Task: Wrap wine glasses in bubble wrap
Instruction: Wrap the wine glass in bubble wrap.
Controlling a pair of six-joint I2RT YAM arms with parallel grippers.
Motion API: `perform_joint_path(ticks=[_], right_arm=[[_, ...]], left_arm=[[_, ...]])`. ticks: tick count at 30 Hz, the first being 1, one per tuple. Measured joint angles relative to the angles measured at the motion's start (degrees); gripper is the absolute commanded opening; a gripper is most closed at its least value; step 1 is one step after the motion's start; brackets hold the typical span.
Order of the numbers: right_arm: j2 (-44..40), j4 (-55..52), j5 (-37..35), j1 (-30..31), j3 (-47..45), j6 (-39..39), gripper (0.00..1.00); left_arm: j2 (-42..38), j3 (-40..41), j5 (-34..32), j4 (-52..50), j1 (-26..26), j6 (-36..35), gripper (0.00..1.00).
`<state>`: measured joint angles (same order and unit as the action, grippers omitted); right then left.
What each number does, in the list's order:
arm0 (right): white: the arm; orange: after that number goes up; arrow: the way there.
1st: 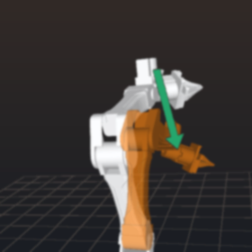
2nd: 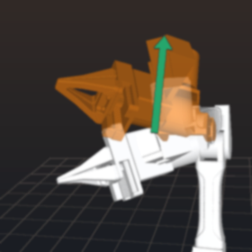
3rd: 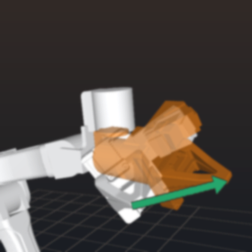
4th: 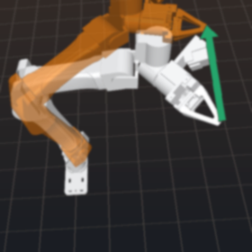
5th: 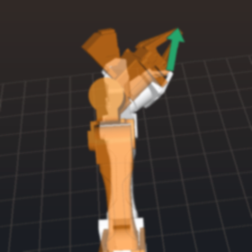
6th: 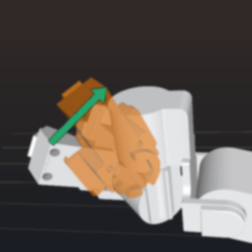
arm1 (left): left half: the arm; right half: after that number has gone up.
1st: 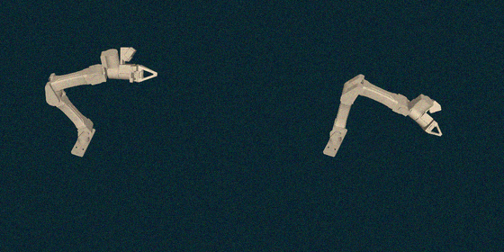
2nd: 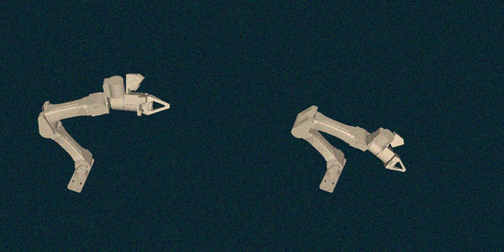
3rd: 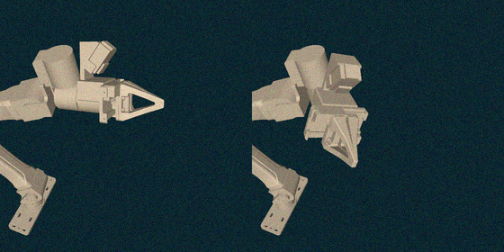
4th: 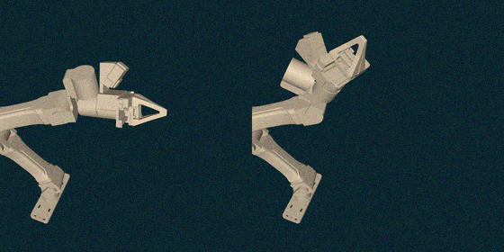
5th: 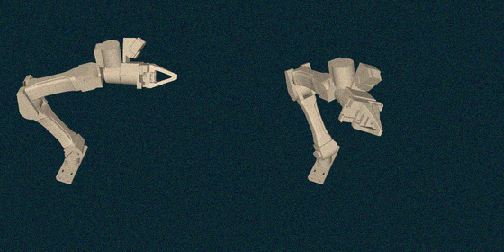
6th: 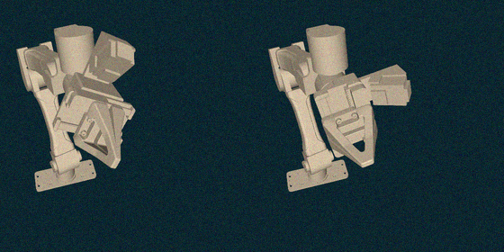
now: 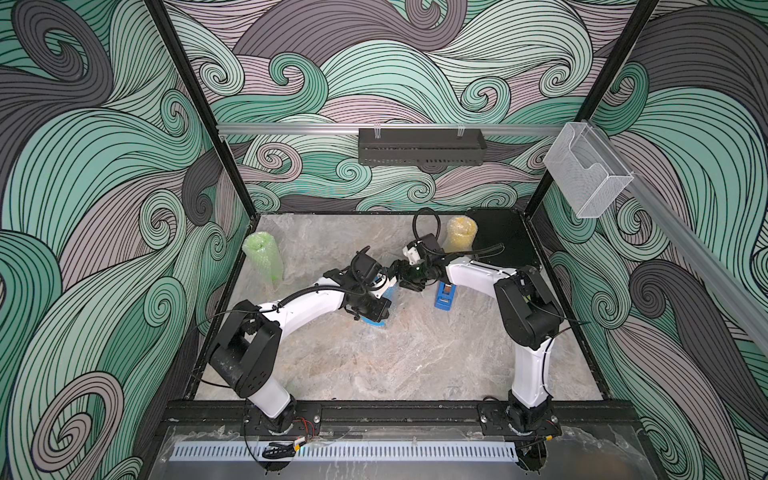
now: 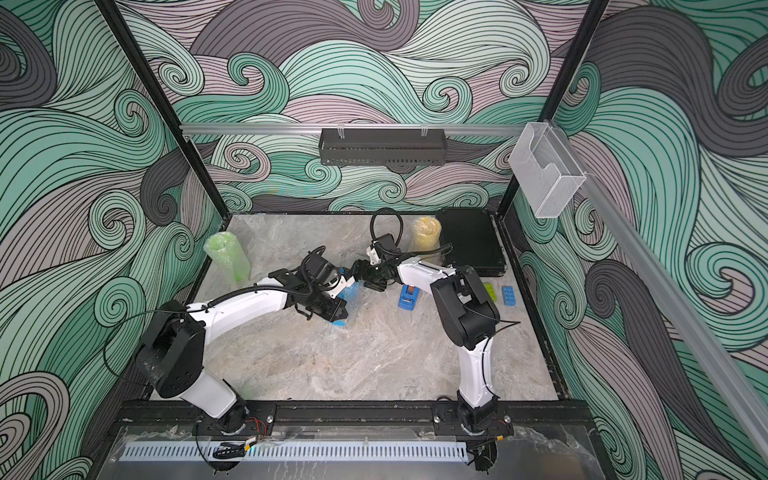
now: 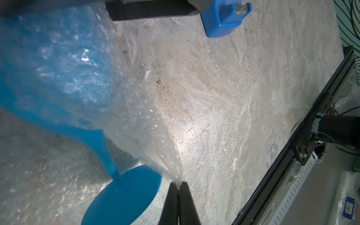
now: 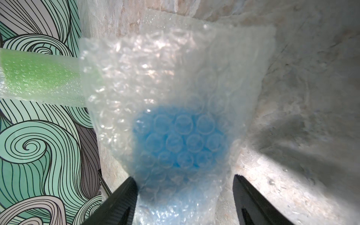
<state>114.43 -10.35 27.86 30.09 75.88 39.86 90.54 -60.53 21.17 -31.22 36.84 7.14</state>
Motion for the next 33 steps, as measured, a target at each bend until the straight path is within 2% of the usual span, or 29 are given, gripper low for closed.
perform_joint_path(ticks=[7, 18, 20, 24, 28, 31, 33], right_arm=[[0.4, -1.1, -0.7, 0.0, 1.0, 0.0, 0.79], [1.0, -2.3, -1.1, 0.0, 2.3, 0.0, 0.78], [1.0, -2.3, -1.3, 0.0, 2.3, 0.0, 0.78], [1.1, -2.4, -2.2, 0.0, 2.9, 0.5, 0.78], [1.1, -2.4, -2.7, 0.0, 3.0, 1.1, 0.78], [1.1, -2.4, -2.8, 0.0, 3.0, 1.3, 0.78], [1.1, -2.4, -2.8, 0.0, 3.0, 1.4, 0.78]], left_arm=[[-4.7, 2.4, -1.3, 0.6, -1.2, -1.1, 0.00], [-7.3, 7.7, -3.7, 2.3, -5.5, -2.0, 0.01], [-7.3, 8.2, -3.8, 2.6, -6.4, -2.0, 0.11], [-7.7, 7.8, -3.0, 2.5, -7.5, -1.7, 0.47], [-7.4, 4.7, -2.3, 0.6, -8.3, -1.4, 0.69], [-4.2, -1.8, -1.7, -1.0, -8.9, -2.0, 0.79], [-0.3, -7.3, -1.1, -1.6, -9.2, -3.0, 0.93]])
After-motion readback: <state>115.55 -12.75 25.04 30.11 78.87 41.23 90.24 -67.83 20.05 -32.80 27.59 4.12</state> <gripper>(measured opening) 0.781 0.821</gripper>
